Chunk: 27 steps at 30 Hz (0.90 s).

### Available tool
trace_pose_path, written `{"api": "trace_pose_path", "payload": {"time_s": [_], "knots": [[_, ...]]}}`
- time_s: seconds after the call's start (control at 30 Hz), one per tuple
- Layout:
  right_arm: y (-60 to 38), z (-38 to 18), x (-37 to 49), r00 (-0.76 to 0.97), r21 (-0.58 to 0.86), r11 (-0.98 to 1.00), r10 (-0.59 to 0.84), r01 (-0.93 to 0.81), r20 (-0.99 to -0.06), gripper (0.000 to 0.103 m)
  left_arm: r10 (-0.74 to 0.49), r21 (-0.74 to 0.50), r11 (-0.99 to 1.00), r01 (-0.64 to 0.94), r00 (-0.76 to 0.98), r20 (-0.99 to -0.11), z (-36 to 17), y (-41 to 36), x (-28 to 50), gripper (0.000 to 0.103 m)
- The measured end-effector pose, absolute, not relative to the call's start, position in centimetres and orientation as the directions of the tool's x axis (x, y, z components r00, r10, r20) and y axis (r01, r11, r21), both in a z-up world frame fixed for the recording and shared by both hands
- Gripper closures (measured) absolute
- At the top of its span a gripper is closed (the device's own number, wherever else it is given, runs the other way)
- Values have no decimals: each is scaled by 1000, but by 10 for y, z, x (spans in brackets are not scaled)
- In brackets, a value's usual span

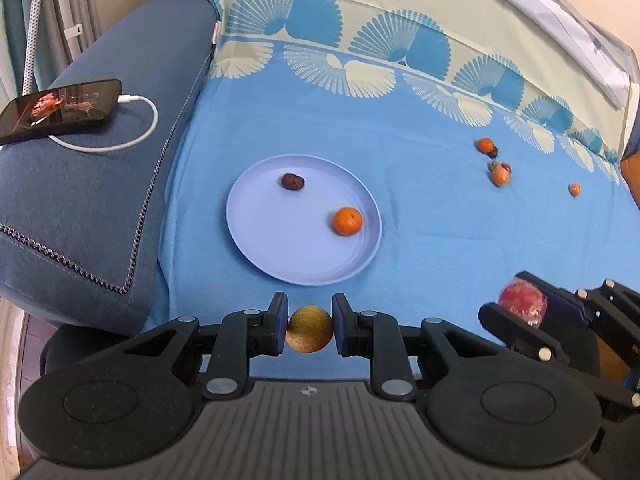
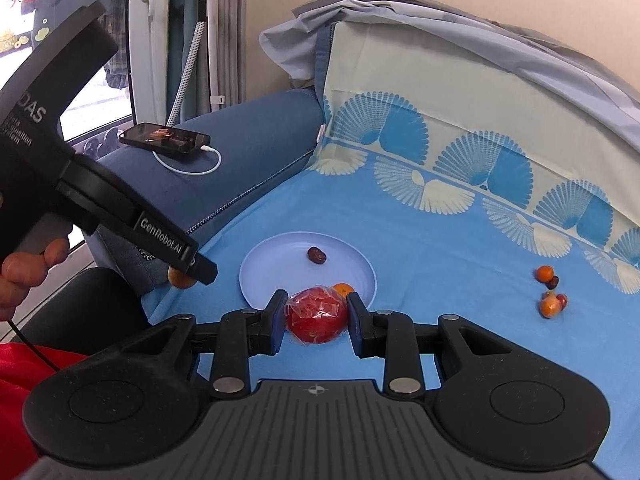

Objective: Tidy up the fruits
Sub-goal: 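Carry both fruits to the blue plate and open both tools to release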

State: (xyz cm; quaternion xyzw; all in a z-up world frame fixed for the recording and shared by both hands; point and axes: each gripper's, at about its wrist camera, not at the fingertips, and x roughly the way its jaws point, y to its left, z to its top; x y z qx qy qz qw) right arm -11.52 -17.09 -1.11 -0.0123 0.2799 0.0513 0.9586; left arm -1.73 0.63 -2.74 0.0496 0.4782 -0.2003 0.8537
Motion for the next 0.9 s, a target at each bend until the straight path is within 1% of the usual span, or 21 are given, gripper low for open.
{"api": "trace_pose_path", "payload": {"time_s": [0.2,0.4,0.9], "knots": [[-168,-15,-95,836,9,994,94,-106,-541,70,-269,-84,925,371,484,-833,-28,9,8,77],[-166,-32,-62,811,10,994,96,-110,-577,70,-253,-68,927,370,478,-841,-38,-2,38,77],[-168,-93,39,715,59,988,146,-145,-683,70,-181,-21,923,385,385,-905,-110,-41,125,77]]}}
